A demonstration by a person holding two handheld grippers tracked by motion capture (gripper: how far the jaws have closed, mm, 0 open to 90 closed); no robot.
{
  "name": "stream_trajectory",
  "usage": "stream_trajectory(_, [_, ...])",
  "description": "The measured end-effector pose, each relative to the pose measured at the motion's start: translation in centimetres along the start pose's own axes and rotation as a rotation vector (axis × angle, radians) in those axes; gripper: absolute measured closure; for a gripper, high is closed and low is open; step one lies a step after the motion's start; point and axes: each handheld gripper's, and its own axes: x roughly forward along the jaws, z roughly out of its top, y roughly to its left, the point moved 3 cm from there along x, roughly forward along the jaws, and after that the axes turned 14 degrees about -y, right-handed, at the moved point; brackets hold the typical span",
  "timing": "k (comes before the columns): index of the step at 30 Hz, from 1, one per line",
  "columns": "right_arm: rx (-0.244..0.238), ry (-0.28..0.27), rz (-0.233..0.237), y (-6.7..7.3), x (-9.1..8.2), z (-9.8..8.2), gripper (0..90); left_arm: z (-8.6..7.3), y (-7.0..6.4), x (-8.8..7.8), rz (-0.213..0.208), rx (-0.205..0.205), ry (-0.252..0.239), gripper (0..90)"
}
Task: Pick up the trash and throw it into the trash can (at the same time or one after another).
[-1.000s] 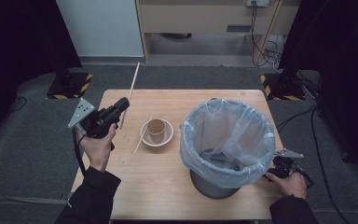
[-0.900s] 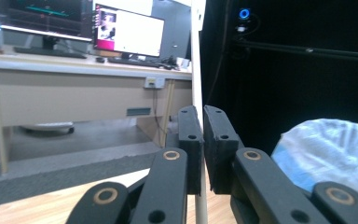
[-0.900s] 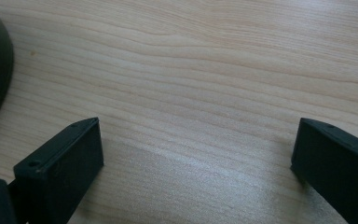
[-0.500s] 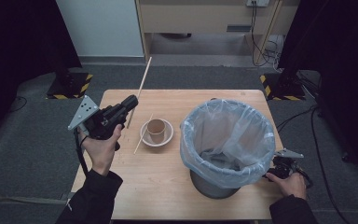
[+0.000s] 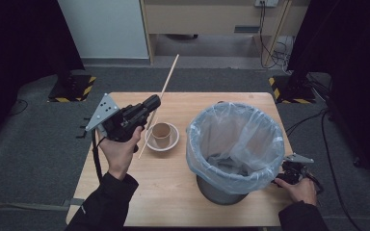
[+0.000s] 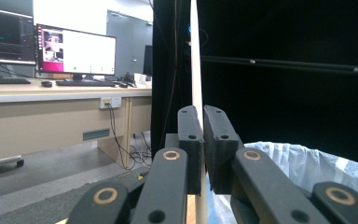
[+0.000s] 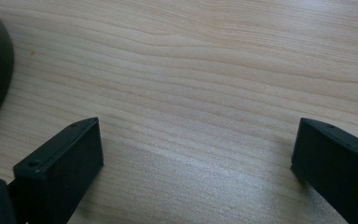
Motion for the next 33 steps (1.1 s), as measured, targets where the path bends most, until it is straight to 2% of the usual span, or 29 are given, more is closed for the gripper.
stream_trajectory(4, [-0.002,0.001,0.000,0.0,0.0,0.0,2.1,0.3,-1.1,1.0,-0.029,-0.002,-0.011,85.7])
stream_trajectory(11, [-0.002,0.000,0.000,0.0,0.0,0.0,2.1,0.2,-2.3,1.9,-0.060,-0.007,-0.004,85.7])
stream_trajectory(24, [-0.002,0.000,0.000,0.0,0.0,0.0,2.1,0.3,-6.3,4.6,-0.156,0.000,0.013,85.7])
stream_trajectory(33, [-0.002,0.000,0.000,0.0,0.0,0.0,2.1,-1.0,-8.2,6.3,-0.200,-0.022,0.041,85.7])
